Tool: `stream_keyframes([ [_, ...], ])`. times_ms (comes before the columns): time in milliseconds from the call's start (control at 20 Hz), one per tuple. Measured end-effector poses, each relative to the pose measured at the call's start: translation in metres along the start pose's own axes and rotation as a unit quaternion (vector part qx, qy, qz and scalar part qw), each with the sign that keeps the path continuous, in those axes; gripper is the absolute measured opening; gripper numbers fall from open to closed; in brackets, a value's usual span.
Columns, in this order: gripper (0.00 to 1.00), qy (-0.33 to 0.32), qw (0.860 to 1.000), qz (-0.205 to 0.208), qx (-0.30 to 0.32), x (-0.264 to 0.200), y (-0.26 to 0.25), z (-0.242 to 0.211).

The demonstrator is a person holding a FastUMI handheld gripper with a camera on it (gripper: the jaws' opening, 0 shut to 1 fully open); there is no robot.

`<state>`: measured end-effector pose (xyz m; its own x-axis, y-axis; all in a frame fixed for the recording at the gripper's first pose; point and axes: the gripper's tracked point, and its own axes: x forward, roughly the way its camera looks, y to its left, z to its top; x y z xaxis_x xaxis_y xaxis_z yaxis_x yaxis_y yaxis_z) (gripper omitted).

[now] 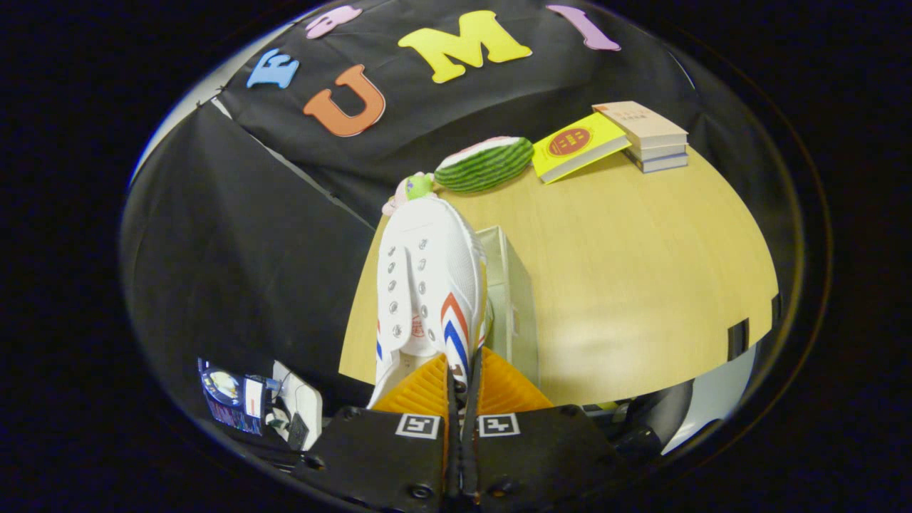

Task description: Open the storage box then place both shoes into the box .Put the left shoe in first, then the right shoe, with the right side of both shoes facing outward in a uniform manner.

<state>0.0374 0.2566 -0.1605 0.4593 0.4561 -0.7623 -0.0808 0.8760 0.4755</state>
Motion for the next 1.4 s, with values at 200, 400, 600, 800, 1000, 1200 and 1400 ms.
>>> stream_keyframes([
  [200,0.07,0.014,1.0,-0.007,0.017,0.021,0.003,-0.011],
  [400,0.06,0.013,0.999,-0.026,0.03,0.038,-0.012,-0.007],
  [600,0.07,0.011,0.998,-0.032,0.055,0.052,-0.018,-0.011],
  [800,0.14,0.015,0.998,-0.028,0.045,0.06,-0.018,-0.015],
  [1000,0.35,0.005,0.999,-0.026,0.025,0.061,-0.018,-0.014],
  [1200,0.4,-0.008,1.0,0.003,0.027,0.062,-0.006,-0.006],
  [1400,0.45,-0.075,0.996,0.002,-0.046,0.043,0.001,0.016],
])
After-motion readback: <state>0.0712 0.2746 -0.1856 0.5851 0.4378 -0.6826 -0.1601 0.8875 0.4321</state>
